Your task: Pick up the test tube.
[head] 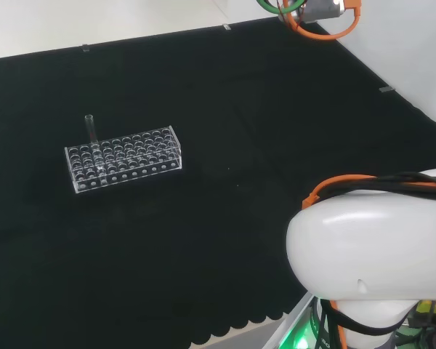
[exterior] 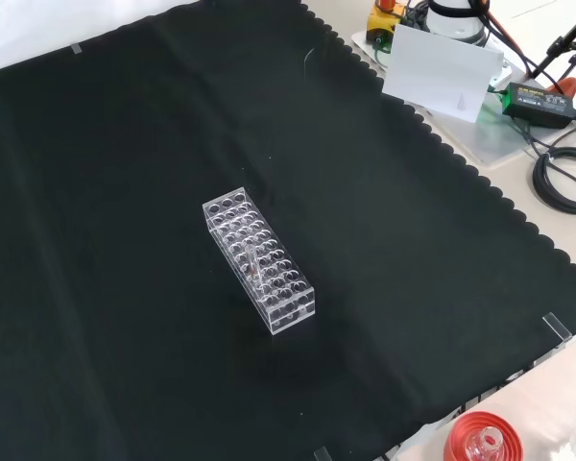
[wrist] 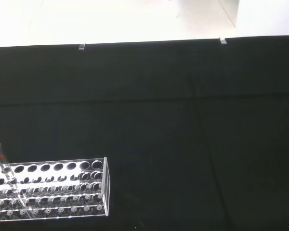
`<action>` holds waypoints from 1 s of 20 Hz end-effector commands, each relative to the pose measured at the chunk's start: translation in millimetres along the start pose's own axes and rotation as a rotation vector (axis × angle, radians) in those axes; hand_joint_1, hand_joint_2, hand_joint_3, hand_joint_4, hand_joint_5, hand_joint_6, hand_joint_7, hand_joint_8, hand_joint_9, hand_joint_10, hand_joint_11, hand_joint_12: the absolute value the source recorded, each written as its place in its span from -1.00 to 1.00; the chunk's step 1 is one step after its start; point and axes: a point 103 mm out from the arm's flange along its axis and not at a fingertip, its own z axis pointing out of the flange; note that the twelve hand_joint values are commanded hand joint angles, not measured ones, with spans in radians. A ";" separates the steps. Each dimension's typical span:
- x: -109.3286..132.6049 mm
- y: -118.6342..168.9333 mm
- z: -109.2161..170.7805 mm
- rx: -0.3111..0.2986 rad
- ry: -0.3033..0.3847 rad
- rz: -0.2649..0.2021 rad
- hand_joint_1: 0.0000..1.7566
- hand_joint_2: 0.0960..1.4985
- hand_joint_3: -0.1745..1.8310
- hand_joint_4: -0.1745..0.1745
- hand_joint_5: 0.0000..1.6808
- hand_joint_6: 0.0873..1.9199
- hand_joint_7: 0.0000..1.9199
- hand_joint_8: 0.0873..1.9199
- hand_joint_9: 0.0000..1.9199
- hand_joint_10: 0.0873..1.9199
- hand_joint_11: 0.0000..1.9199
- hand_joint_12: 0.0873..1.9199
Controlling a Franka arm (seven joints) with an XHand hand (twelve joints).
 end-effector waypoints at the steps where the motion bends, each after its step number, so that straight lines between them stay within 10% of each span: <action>1: 0.3 0.0 0.1 -0.006 -0.006 -0.002 -0.17 -0.25 -0.25 -0.10 -0.87 -1.00 -0.99 -0.31 -0.95 -0.11 -0.96 0.45; 7: 1.4 3.9 0.9 0.000 0.002 -0.017 -0.17 -0.21 -0.31 -0.09 -0.87 -1.00 -1.00 -0.30 -1.00 -0.02 -1.00 0.56; 20: 46.3 80.2 26.8 0.041 0.038 -0.209 -0.15 -0.19 -0.34 -0.10 -0.86 -1.00 -1.00 -0.24 -0.97 0.01 -1.00 0.60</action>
